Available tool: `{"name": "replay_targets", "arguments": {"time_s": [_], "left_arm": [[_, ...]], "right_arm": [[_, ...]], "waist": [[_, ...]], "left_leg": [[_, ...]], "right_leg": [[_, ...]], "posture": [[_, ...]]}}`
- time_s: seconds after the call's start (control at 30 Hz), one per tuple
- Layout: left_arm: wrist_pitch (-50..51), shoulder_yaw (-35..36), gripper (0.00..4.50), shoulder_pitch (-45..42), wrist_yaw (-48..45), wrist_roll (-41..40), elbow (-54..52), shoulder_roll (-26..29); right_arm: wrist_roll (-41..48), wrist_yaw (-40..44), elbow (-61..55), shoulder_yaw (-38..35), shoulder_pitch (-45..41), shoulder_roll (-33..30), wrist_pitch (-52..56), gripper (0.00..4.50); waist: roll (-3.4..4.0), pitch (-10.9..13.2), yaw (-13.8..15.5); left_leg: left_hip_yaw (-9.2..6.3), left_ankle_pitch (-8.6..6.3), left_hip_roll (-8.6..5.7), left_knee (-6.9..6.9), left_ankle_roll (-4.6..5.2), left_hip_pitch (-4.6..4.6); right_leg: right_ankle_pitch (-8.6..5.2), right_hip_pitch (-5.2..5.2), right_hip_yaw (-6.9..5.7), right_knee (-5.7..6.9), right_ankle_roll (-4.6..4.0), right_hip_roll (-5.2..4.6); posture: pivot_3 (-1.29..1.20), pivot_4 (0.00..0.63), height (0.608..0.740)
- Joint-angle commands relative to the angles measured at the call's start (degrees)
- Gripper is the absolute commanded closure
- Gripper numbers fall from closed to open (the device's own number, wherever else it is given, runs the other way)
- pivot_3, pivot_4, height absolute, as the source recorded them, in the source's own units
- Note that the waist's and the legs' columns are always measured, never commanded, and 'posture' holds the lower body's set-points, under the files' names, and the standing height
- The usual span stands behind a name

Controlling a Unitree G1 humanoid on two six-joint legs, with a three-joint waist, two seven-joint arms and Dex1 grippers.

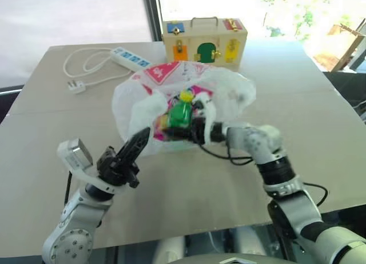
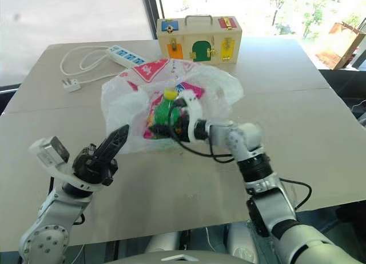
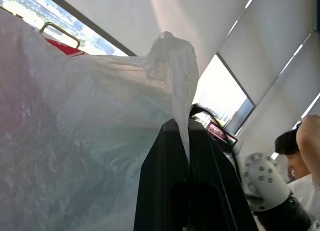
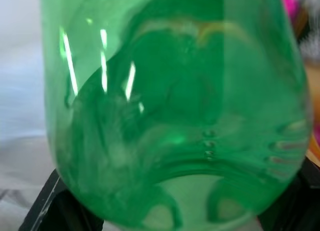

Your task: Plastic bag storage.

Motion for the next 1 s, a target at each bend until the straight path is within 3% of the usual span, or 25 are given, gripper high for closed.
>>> {"name": "replay_targets", "arguments": {"time_s": [0.03,0.13,0.23,0.37,0.53,0.8,0.87,1.0], "left_arm": [[-0.71,-0.48,4.50,0.67,-1.23,-1.20,-3.16,-0.40],[-1.30,-0.79,4.50,0.81,-1.29,-0.44,-3.00,-0.82],[-2.15,-1.01,4.50,1.33,-0.83,0.72,-2.59,-1.82],[-2.72,-1.26,4.50,1.16,-0.70,1.84,-1.69,-2.76],[-2.69,-1.72,4.50,1.08,-1.00,2.37,-0.98,-3.18],[-2.63,-1.47,4.50,0.21,-1.16,2.50,0.72,-2.89],[-2.76,-1.43,4.50,0.12,-1.10,2.82,0.88,-2.90],[-2.84,-0.94,4.50,0.02,-0.97,3.07,1.32,-2.67]], "right_arm": [[2.49,-0.85,4.23,-5.49,-7.72,5.30,1.03,0.05],[1.67,-0.64,5.87,-6.48,-9.63,5.94,1.84,0.05],[-1.75,0.62,3.37,-3.56,-9.65,3.18,0.54,0.05],[-1.36,1.90,-0.72,-5.77,-9.19,-0.05,0.94,0.05],[-0.14,3.94,-7.72,-7.26,-5.58,-4.99,2.53,0.05],[0.55,2.97,-14.05,-9.86,-1.97,-6.71,2.07,0.05],[-0.26,6.40,-16.74,-9.17,-1.26,-10.98,0.58,0.05],[2.86,22.13,-25.20,-11.03,0.71,-25.44,-3.91,0.05]], "waist": [[0.03,0.01,-0.77],[0.01,0.00,-0.72],[-0.01,-0.01,-0.86],[-0.04,-0.03,-0.77],[-0.07,-0.05,-0.84],[-0.04,-0.03,-0.96],[-0.04,-0.03,-0.88],[0.02,0.03,0.70]], "left_leg": [[-0.06,0.04,0.00,-0.01,-0.07,0.01],[-0.27,0.07,0.00,-0.03,-0.12,0.02],[-0.26,0.07,-0.08,-0.03,-0.12,0.01],[-0.34,0.07,-0.12,-0.03,-0.11,0.01],[-0.43,0.06,-0.14,-0.03,-0.11,0.02],[-0.90,0.06,-0.37,-0.07,-0.10,0.06],[-0.98,0.06,-0.42,-0.07,-0.10,0.07],[-1.10,0.00,-0.58,-0.04,0.00,0.01]], "right_leg": [[0.00,-0.01,0.00,0.10,0.00,0.03],[0.00,0.03,-0.09,0.20,0.00,0.08],[0.00,0.03,-0.03,0.17,0.00,0.03],[0.00,0.02,-0.03,0.21,0.00,0.00],[0.00,0.02,0.01,0.22,0.00,0.01],[0.00,0.00,0.15,0.26,0.00,0.02],[0.00,0.01,0.16,0.26,0.00,0.02],[0.00,0.03,0.16,-0.19,0.00,-0.12]], "posture": [[0.00,0.150,0.740],[0.00,0.150,0.740],[0.00,0.150,0.740],[0.00,0.150,0.740],[0.00,0.150,0.740],[0.00,0.150,0.740],[0.00,0.150,0.740],[0.00,0.150,0.740]]}}
